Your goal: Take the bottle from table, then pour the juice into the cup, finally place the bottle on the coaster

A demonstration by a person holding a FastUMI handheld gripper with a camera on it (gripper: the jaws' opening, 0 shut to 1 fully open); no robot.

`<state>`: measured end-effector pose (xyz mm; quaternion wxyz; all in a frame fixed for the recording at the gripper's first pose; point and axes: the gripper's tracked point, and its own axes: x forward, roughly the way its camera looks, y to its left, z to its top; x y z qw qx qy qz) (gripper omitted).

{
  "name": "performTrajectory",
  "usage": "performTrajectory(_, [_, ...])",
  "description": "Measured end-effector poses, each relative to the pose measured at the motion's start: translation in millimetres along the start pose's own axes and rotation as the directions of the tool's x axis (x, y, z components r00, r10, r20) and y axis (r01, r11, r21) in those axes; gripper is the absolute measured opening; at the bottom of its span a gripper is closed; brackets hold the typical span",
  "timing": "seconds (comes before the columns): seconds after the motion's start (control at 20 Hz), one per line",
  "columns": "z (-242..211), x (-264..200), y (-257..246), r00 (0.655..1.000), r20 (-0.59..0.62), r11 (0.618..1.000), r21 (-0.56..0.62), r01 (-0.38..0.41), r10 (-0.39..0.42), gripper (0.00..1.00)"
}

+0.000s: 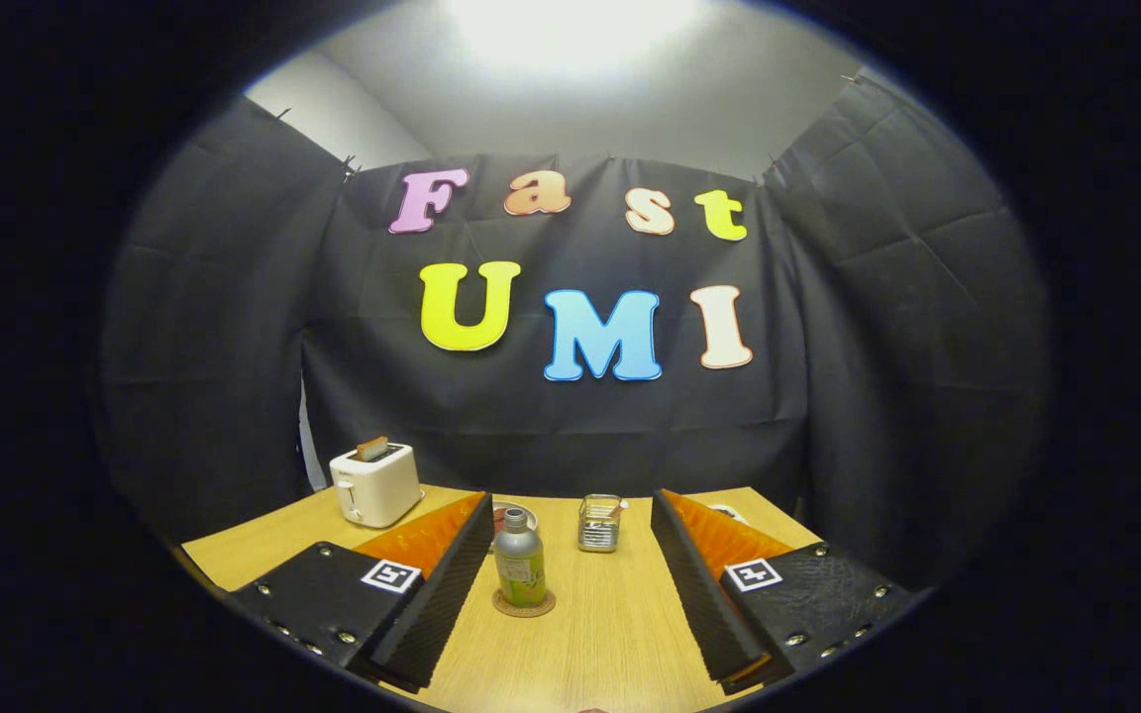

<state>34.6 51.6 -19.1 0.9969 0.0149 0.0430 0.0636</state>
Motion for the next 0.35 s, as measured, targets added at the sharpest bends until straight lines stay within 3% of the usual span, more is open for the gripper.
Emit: performTrajectory(0.35, [-1.6, -2.2, -1.5, 1.000, -0.007, 1.000, 0.004, -0.011, 0.011, 0.96])
